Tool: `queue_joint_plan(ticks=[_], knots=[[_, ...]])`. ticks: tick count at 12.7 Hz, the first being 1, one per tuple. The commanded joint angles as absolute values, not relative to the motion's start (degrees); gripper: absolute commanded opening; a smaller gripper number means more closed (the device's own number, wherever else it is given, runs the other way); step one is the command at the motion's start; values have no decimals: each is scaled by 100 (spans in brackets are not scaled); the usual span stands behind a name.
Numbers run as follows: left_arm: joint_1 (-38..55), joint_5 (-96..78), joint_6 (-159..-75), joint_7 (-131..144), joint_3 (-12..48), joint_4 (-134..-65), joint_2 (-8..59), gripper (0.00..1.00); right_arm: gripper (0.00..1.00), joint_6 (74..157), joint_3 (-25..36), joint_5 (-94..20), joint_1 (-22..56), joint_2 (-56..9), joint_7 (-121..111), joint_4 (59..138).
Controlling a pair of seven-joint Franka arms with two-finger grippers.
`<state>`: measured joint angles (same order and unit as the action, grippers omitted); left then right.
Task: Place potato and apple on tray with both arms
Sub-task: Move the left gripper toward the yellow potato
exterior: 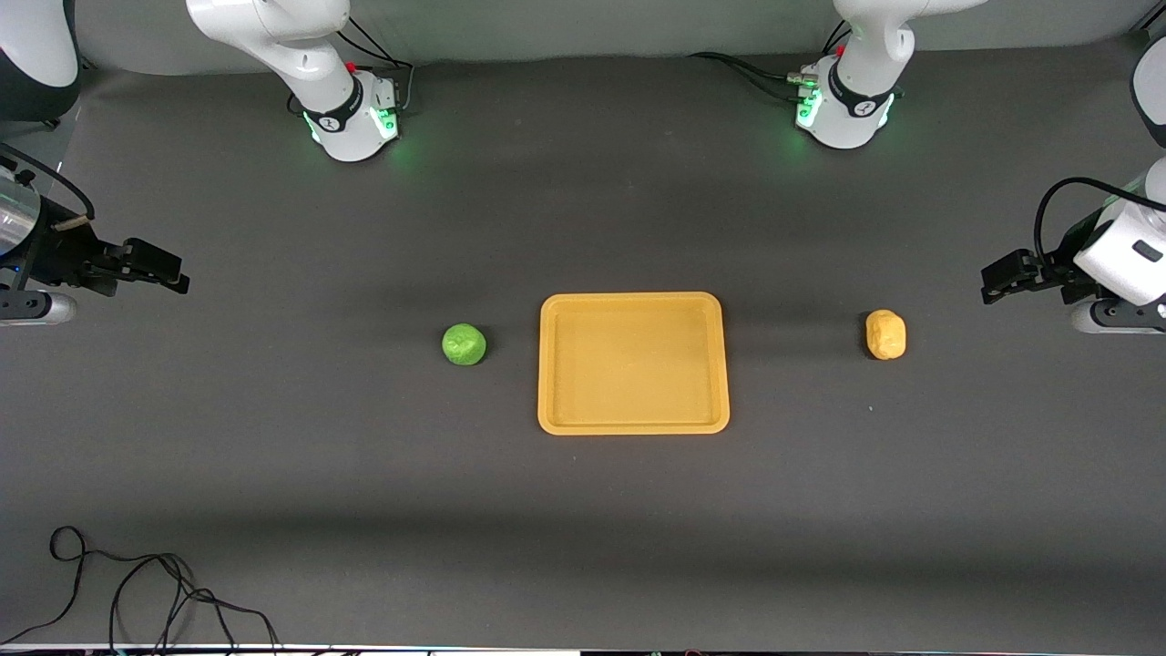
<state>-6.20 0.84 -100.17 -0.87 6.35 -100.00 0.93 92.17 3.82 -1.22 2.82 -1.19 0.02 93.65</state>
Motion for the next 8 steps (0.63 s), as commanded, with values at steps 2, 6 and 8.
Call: queue_joint_plan(ticks=[2, 6, 8], knots=[[-589, 88, -9949, -132, 633, -9984, 88, 100, 100, 9114, 466, -255, 352, -176, -141, 9211], [-598, 88, -9949, -149, 642, -10089, 123, 100, 100, 9114, 457, -220, 352, -185, -141, 9220], [-537, 88, -10089, -149, 650, -10483, 114, 100, 100, 9114, 457, -211, 352, -185, -141, 9220]])
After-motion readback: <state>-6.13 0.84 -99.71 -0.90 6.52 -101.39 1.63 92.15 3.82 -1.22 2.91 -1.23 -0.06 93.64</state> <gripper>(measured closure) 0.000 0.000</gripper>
